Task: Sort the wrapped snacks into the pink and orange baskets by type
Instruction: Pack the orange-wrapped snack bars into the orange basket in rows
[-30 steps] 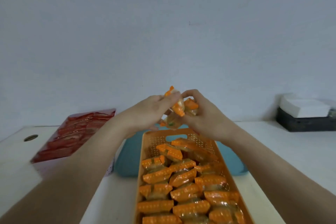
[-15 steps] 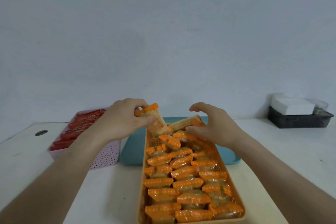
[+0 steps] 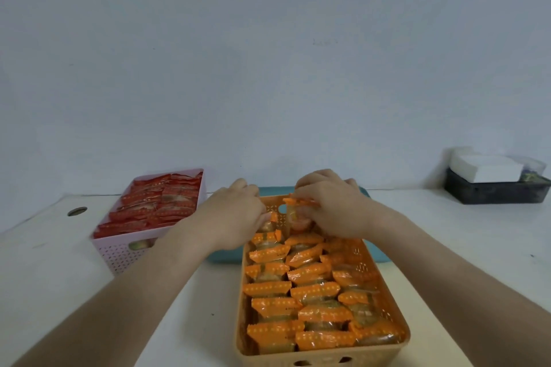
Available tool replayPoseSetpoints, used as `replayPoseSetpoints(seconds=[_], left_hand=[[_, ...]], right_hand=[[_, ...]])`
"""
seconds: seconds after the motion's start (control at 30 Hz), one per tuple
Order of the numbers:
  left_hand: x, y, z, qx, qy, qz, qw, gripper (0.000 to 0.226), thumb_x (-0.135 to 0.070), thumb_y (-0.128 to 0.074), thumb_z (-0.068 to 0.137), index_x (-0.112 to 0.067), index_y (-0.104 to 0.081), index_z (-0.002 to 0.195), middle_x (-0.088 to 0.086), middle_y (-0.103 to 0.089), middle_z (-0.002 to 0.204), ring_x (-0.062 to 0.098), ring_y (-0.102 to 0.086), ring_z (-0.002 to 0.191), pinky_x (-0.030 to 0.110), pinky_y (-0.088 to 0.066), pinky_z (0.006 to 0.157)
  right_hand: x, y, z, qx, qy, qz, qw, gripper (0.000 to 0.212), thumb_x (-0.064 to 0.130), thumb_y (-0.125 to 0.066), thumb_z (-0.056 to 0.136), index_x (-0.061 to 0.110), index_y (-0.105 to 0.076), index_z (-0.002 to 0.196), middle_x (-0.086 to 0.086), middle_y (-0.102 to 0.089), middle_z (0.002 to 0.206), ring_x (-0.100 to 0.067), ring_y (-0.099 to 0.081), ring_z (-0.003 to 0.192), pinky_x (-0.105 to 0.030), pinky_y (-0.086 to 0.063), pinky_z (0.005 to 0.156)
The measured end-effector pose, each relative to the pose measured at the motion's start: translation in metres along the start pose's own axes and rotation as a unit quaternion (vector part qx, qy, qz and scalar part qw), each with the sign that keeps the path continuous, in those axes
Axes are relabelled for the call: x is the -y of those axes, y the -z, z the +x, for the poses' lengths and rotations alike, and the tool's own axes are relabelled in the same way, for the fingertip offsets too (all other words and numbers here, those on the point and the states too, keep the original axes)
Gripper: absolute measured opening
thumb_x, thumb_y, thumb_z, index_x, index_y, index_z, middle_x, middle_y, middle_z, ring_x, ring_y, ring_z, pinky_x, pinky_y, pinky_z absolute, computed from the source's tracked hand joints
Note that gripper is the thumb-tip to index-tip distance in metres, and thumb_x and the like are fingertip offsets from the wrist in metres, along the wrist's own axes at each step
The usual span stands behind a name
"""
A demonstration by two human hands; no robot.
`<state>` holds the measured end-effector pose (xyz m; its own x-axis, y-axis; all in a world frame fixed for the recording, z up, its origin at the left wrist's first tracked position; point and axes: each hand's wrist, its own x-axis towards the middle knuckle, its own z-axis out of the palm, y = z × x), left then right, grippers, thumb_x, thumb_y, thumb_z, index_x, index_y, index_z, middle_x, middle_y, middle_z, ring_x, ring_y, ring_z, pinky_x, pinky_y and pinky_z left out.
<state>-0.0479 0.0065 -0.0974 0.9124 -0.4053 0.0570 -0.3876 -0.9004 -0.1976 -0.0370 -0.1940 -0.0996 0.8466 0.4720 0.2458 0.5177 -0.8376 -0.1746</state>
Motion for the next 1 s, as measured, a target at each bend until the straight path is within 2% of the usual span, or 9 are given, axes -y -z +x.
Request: replayPoseSetpoints(seconds=[0.17, 0.33, 0.43, 0.53, 0.6, 0.67, 0.77, 0.93, 1.0], left_hand=[[-0.005, -0.009, 0.005, -0.075, 0.008, -0.016, 0.997, 0.025, -0.035, -0.034, 0.100, -0.030, -0.059, 0.099, -0.006, -0.062, 0.086, 0.018, -0.051, 0.092, 0.039, -0.044, 0.080], [-0.007, -0.014, 0.007, -0.145, -0.032, -0.139, 0.979, 0.029, -0.034, -0.041, 0.099, -0.032, -0.064, 0.118, -0.014, -0.062, 0.113, 0.010, -0.048, 0.111, 0.038, -0.042, 0.093], [-0.016, -0.010, 0.006, -0.125, -0.050, -0.272, 0.953, 0.035, -0.043, -0.048, 0.095, -0.032, -0.059, 0.126, -0.013, -0.063, 0.120, 0.005, -0.052, 0.111, 0.032, -0.044, 0.096], [-0.021, -0.010, 0.008, -0.096, -0.038, -0.263, 0.959, 0.045, -0.049, -0.058, 0.089, -0.033, -0.053, 0.130, -0.013, -0.062, 0.126, 0.006, -0.056, 0.115, 0.032, -0.047, 0.098], [-0.019, -0.013, 0.010, -0.093, -0.025, -0.250, 0.964, 0.036, -0.047, -0.060, 0.088, -0.033, -0.057, 0.122, -0.015, -0.065, 0.118, 0.005, -0.059, 0.109, 0.029, -0.048, 0.093], [-0.017, -0.016, 0.011, -0.076, -0.032, -0.244, 0.966, 0.022, -0.044, -0.059, 0.090, -0.035, -0.064, 0.110, -0.021, -0.063, 0.101, 0.003, -0.059, 0.096, 0.024, -0.047, 0.083], [-0.020, -0.016, 0.010, -0.053, -0.047, -0.236, 0.969, 0.022, -0.040, -0.051, 0.096, -0.033, -0.067, 0.109, -0.024, -0.061, 0.099, -0.001, -0.056, 0.090, 0.024, -0.047, 0.082], [-0.022, -0.007, 0.013, -0.033, -0.061, -0.217, 0.974, 0.031, -0.037, -0.042, 0.100, -0.023, -0.065, 0.086, -0.010, -0.063, 0.078, 0.007, -0.058, 0.073, 0.033, -0.048, 0.071], [-0.024, -0.003, 0.016, -0.080, -0.045, -0.263, 0.960, 0.020, -0.039, -0.048, 0.097, -0.028, -0.065, 0.101, -0.013, -0.064, 0.092, 0.005, -0.059, 0.083, 0.030, -0.049, 0.077]], right_hand=[[0.001, 0.014, 0.003, 0.077, 0.006, -0.027, 0.997, 0.027, 0.040, -0.041, 0.100, 0.038, -0.055, 0.123, 0.008, -0.053, 0.123, -0.017, -0.040, 0.124, -0.048, -0.024, 0.098], [0.000, -0.004, 0.005, 0.124, 0.008, -0.074, 0.989, 0.040, 0.062, -0.046, 0.089, 0.044, -0.055, 0.124, 0.003, -0.043, 0.122, -0.019, -0.040, 0.118, -0.050, -0.030, 0.096], [-0.007, -0.007, 0.004, 0.124, 0.000, -0.016, 0.992, 0.049, 0.064, -0.049, 0.087, 0.044, -0.050, 0.131, 0.005, -0.045, 0.123, -0.019, -0.043, 0.120, -0.051, -0.034, 0.099], [-0.014, 0.008, -0.001, 0.148, 0.013, 0.097, 0.984, 0.049, 0.052, -0.060, 0.086, 0.039, -0.051, 0.133, 0.009, -0.055, 0.121, -0.015, -0.053, 0.113, -0.040, -0.043, 0.099], [-0.021, 0.017, -0.007, 0.123, -0.017, 0.183, 0.975, 0.053, 0.037, -0.066, 0.088, 0.037, -0.044, 0.137, 0.007, -0.057, 0.126, -0.013, -0.054, 0.115, -0.030, -0.046, 0.095], [-0.028, 0.024, -0.009, 0.074, -0.044, 0.215, 0.973, 0.059, 0.031, -0.069, 0.086, 0.039, -0.039, 0.137, 0.004, -0.053, 0.130, -0.013, -0.050, 0.121, -0.032, -0.046, 0.098], [-0.035, 0.031, -0.010, 0.031, -0.062, 0.109, 0.992, 0.062, 0.035, -0.070, 0.084, 0.039, -0.038, 0.137, 0.002, -0.050, 0.128, -0.014, -0.049, 0.117, -0.031, -0.044, 0.097], [-0.026, 0.031, -0.018, 0.102, -0.085, -0.028, 0.991, 0.051, 0.032, -0.065, 0.086, 0.032, -0.044, 0.133, 0.005, -0.055, 0.113, -0.014, -0.051, 0.099, -0.031, -0.047, 0.087], [-0.020, 0.021, -0.021, 0.080, -0.068, -0.054, 0.993, 0.042, 0.027, -0.059, 0.089, 0.030, -0.048, 0.130, 0.005, -0.062, 0.115, -0.017, -0.056, 0.103, -0.033, -0.049, 0.087]])
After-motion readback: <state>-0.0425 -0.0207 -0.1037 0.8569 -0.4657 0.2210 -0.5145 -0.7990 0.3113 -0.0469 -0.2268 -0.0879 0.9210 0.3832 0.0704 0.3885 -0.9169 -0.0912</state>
